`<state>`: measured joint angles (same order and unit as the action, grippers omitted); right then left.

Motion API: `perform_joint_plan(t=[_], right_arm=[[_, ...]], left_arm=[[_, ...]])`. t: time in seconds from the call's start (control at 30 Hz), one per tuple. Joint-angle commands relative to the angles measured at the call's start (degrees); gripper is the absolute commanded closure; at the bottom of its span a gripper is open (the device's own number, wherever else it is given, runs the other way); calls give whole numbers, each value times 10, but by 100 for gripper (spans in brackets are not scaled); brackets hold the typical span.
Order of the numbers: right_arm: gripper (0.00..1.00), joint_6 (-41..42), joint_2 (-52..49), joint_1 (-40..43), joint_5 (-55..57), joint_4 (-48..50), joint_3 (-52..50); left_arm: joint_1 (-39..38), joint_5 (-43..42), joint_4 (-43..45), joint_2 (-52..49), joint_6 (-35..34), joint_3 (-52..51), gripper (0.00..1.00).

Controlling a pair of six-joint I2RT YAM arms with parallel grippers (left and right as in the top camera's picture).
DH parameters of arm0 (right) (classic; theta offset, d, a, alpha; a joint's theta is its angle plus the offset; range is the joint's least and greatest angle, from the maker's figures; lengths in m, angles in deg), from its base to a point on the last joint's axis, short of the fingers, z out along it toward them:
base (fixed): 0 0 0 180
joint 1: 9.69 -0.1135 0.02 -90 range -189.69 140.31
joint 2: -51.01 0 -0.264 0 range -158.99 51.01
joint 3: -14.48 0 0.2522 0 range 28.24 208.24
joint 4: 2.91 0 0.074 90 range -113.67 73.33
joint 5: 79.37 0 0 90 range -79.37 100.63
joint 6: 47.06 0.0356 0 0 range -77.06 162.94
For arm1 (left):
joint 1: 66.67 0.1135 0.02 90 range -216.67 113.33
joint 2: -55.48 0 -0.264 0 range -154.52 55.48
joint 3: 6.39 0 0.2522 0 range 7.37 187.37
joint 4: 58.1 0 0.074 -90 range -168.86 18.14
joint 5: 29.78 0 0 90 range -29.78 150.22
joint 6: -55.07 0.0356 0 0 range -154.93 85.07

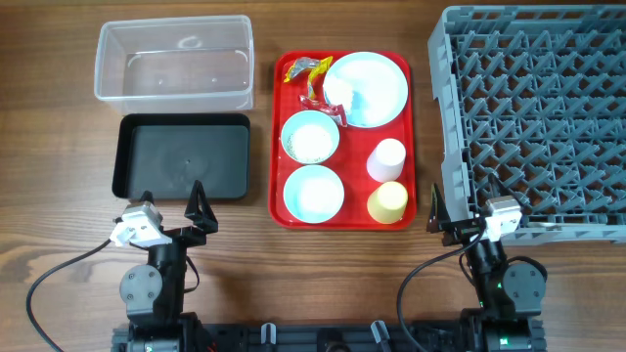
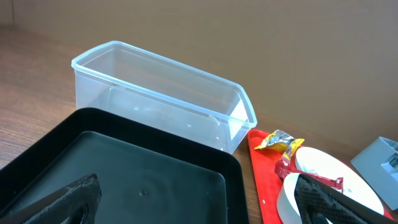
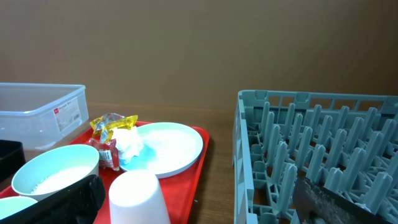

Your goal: Sort waste into correct bins and load items into the dishwasher rack

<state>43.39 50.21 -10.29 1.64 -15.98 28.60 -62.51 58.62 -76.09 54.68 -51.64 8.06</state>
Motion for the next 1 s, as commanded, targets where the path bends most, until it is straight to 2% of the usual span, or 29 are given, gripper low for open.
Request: perform_joint_plan(t=[0.0,0.57,0.73,0.9,0.97], right_arm=[[0,11,0,-2,-10,1,-1],[0,12,0,-2,-1,5,-1],[0,12,0,-2,-32,8,6],[0,10,-21,-2,-61,5,100],[0,10,-71,-2,-68,-10,162]], left_arm=[[-3,-3,-1,4,-3,-3,0],[-3,10,1,4,-3,-3,0],[-3,-123,36,4,-3,0,0],[-3,-131,-16,-22,64,97,0],[-3,-132,-64,-93,91,176,0]])
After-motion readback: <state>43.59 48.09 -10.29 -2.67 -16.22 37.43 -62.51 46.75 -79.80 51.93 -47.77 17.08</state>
